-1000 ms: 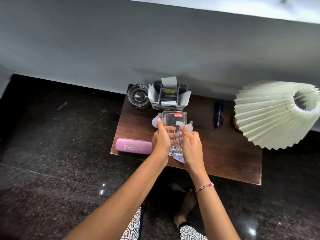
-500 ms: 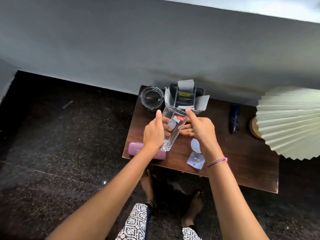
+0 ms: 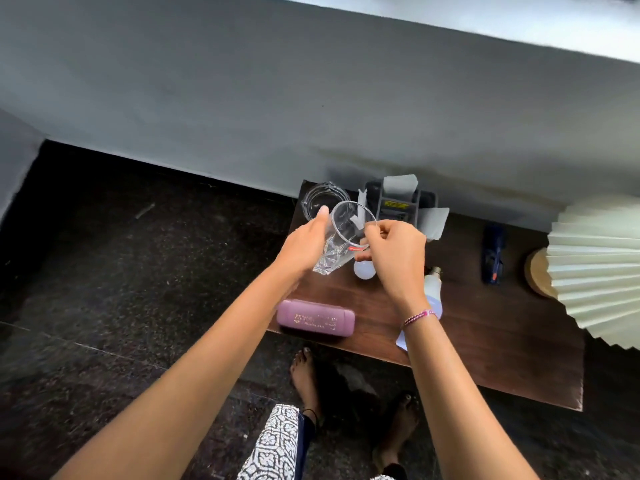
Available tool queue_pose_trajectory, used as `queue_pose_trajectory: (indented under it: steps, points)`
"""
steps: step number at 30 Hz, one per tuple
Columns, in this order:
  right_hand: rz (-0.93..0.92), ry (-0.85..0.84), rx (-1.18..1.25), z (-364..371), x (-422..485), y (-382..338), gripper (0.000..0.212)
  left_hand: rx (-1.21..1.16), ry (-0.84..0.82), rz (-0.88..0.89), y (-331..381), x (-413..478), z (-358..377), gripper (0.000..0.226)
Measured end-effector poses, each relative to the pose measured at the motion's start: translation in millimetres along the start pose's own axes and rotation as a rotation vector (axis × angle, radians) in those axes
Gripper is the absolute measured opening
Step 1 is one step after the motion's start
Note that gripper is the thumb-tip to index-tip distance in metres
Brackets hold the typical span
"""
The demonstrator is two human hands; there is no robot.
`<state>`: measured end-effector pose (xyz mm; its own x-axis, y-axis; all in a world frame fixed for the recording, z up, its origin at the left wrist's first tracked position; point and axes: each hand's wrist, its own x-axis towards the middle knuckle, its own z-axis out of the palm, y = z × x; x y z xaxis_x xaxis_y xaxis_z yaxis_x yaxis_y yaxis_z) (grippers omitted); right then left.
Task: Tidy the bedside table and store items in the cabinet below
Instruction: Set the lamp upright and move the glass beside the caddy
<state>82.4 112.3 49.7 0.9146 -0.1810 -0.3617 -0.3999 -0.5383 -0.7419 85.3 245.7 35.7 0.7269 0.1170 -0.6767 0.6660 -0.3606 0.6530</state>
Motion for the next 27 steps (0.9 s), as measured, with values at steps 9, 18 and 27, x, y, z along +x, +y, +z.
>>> queue_pose_trajectory:
  steps: [9,18,27]
  points:
    - [-0.081,0.053,-0.036,18.0,29.4,-27.1,0.034,-0.02,-0.104,-0.052,50.4,26.3,-35.5,0.021]
    - [-0.125,0.02,-0.134,39.5,61.6,-36.6,0.027,-0.026,-0.049,-0.093,55.6,70.6,-47.0,0.028]
    - [-0.007,-0.058,-0.078,43.9,79.3,-29.1,0.022,-0.083,0.014,-0.096,51.1,92.6,-38.8,0.025]
